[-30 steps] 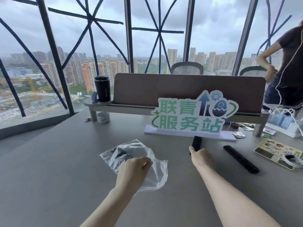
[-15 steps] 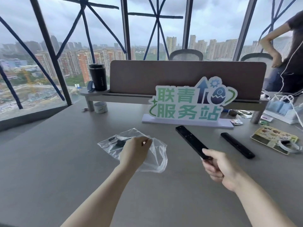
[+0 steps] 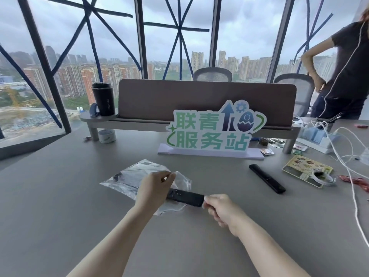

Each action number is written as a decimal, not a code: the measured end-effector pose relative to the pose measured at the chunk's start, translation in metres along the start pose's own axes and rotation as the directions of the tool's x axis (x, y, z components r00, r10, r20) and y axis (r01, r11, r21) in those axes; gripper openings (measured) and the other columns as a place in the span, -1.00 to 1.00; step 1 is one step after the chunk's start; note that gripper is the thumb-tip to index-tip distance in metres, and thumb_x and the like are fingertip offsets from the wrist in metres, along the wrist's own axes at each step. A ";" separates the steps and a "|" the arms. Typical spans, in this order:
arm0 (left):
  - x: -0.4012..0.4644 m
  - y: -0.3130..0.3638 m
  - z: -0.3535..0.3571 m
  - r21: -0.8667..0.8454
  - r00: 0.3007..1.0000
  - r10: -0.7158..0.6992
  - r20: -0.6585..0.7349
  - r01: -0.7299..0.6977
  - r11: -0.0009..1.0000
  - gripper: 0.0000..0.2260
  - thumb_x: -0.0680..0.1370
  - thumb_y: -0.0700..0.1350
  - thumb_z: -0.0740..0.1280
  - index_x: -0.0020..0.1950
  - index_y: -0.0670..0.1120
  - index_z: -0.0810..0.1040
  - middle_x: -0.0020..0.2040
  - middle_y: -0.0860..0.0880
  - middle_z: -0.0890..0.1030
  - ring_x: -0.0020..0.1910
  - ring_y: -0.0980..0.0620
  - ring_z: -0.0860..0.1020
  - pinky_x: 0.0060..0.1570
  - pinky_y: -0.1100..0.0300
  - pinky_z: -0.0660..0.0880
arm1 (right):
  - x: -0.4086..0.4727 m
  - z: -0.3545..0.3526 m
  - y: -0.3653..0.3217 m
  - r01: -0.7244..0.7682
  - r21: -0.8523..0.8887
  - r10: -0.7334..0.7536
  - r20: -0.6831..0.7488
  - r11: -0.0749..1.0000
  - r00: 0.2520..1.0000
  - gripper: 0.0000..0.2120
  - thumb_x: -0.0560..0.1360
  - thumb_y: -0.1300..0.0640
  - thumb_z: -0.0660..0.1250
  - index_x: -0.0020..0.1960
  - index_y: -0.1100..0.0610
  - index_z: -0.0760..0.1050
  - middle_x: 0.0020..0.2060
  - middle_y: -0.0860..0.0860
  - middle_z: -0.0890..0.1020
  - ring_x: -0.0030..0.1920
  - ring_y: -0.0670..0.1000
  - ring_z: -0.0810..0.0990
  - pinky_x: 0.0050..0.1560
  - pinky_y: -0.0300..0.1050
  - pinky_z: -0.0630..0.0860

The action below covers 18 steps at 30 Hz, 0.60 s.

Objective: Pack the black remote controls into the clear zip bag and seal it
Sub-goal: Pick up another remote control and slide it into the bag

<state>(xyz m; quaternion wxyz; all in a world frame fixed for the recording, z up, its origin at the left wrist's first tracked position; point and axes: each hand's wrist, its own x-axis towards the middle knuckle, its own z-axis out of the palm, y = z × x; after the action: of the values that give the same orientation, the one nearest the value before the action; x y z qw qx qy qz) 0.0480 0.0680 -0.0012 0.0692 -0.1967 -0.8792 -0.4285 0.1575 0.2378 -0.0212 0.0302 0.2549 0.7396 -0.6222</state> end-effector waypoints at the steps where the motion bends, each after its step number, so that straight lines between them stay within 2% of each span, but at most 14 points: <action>1: 0.000 0.004 0.004 -0.006 1.000 0.002 0.014 -0.002 1.000 -0.77 0.52 0.08 0.26 -0.20 0.02 0.63 -0.40 0.03 0.58 -0.35 0.02 0.51 -0.32 0.16 0.39 | 0.000 -0.007 0.002 0.000 -0.008 0.000 0.004 1.000 1.000 -0.70 0.63 0.09 0.15 -0.22 0.15 0.48 -0.52 0.01 0.36 -0.65 -0.10 0.13 -0.59 -0.30 0.02; 3: 0.000 0.011 0.015 -0.015 0.999 0.015 0.042 -0.015 1.000 -0.78 0.52 0.07 0.26 -0.20 0.04 0.63 -0.38 0.06 0.60 -0.32 0.02 0.53 -0.27 0.15 0.43 | -0.001 -0.014 0.003 0.029 -0.026 -0.030 -0.010 0.999 1.000 -0.69 0.63 0.09 0.15 -0.23 0.16 0.49 -0.52 0.02 0.41 -0.66 -0.09 0.18 -0.61 -0.30 0.06; 5: 0.002 0.016 0.022 -0.034 0.999 0.010 0.050 -0.009 0.999 -0.78 0.52 0.07 0.26 -0.16 0.03 0.65 -0.35 0.05 0.63 -0.29 0.01 0.56 -0.21 0.11 0.48 | 0.006 -0.021 0.001 0.063 -0.042 -0.068 -0.115 0.997 0.991 -0.68 0.62 0.09 0.17 -0.27 0.14 0.47 -0.53 0.01 0.44 -0.64 -0.07 0.25 -0.59 -0.27 0.15; 7: 0.006 0.017 0.025 -0.041 0.999 0.004 0.049 -0.002 0.999 -0.79 0.52 0.07 0.27 -0.11 0.03 0.67 -0.33 0.06 0.62 -0.27 0.01 0.56 -0.21 0.11 0.47 | 0.016 -0.042 0.006 0.102 -0.172 -0.155 -0.331 0.980 0.931 -0.76 0.58 0.08 0.20 -0.22 0.10 0.52 -0.43 0.00 0.56 -0.48 0.00 0.47 -0.41 -0.20 0.33; 8: 0.008 0.016 0.026 -0.037 0.999 0.007 0.046 -0.005 0.999 -0.79 0.52 0.07 0.27 -0.10 0.04 0.67 -0.32 0.07 0.62 -0.26 0.00 0.56 -0.22 0.12 0.46 | 0.021 -0.058 0.010 0.084 -0.277 -0.205 -0.444 0.957 0.873 -0.81 0.56 0.07 0.20 -0.11 0.07 0.55 -0.27 0.02 0.63 -0.29 0.05 0.58 -0.27 -0.15 0.39; 9: 0.009 0.016 0.027 -0.033 0.999 0.008 0.042 -0.007 0.999 -0.80 0.52 0.07 0.27 -0.10 0.05 0.67 -0.31 0.07 0.63 -0.25 0.00 0.57 -0.21 0.12 0.46 | 0.027 -0.077 0.016 0.019 -0.383 -0.244 -0.550 0.924 0.799 -0.80 0.56 0.06 0.19 0.04 0.06 0.56 -0.06 0.05 0.65 -0.07 0.12 0.62 -0.14 -0.10 0.43; 10: 0.010 0.016 0.028 -0.034 0.999 0.005 0.037 -0.004 0.999 -0.81 0.52 0.07 0.27 -0.11 0.06 0.66 -0.29 0.06 0.65 -0.24 0.00 0.57 -0.21 0.12 0.46 | 0.034 -0.098 0.023 -0.076 -0.477 -0.275 -0.623 0.876 0.732 -0.72 0.56 0.03 0.18 0.20 0.08 0.53 0.12 0.10 0.60 0.11 0.18 0.58 -0.01 -0.06 0.45; 11: 0.010 0.017 0.028 -0.038 0.999 -0.001 0.032 0.002 0.999 -0.81 0.52 0.07 0.27 -0.12 0.07 0.66 -0.28 0.05 0.65 -0.25 -0.01 0.57 -0.20 0.11 0.47 | 0.040 -0.118 0.031 -0.188 -0.552 -0.286 -0.658 0.813 0.696 -0.62 0.57 -0.01 0.17 0.32 0.11 0.46 0.24 0.15 0.54 0.23 0.23 0.51 0.13 0.01 0.45; 13: 0.010 0.019 0.029 -0.037 1.000 -0.006 0.027 0.007 0.999 -0.81 0.52 0.07 0.28 -0.12 0.07 0.66 -0.28 0.05 0.66 -0.26 0.00 0.57 -0.21 0.12 0.46 | 0.053 -0.151 0.043 -0.363 -0.610 -0.230 -0.680 0.704 0.697 -0.47 0.58 -0.10 0.13 0.47 0.12 0.31 0.40 0.20 0.42 0.36 0.27 0.38 0.30 0.11 0.36; 15: 0.009 0.019 0.029 -0.020 0.999 0.003 0.033 -0.002 1.000 -0.80 0.52 0.07 0.27 -0.11 0.06 0.67 -0.29 0.05 0.66 -0.28 0.02 0.57 -0.23 0.13 0.45 | 0.059 -0.165 0.052 -0.423 -0.644 -0.188 -0.663 0.637 0.725 -0.48 0.60 -0.11 0.11 0.49 0.09 0.27 0.42 0.17 0.42 0.38 0.24 0.37 0.29 0.10 0.36; 18: 0.008 0.018 0.026 0.013 0.999 0.019 0.040 -0.020 1.000 -0.81 0.52 0.07 0.28 -0.16 0.07 0.66 -0.35 0.04 0.63 -0.30 0.00 0.56 -0.23 0.12 0.47 | 0.062 -0.167 0.064 -0.434 -0.741 -0.331 -0.637 0.513 0.696 -0.68 0.59 0.01 0.19 0.29 0.10 0.45 0.20 0.13 0.56 0.22 0.20 0.49 0.13 0.04 0.44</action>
<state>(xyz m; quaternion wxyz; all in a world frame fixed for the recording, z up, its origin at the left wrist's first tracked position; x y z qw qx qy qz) 0.0495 0.1003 -0.0024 0.0570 -0.2134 -0.8813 -0.4177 0.1758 0.4212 -0.0645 -0.1176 0.4498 0.8852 -0.0198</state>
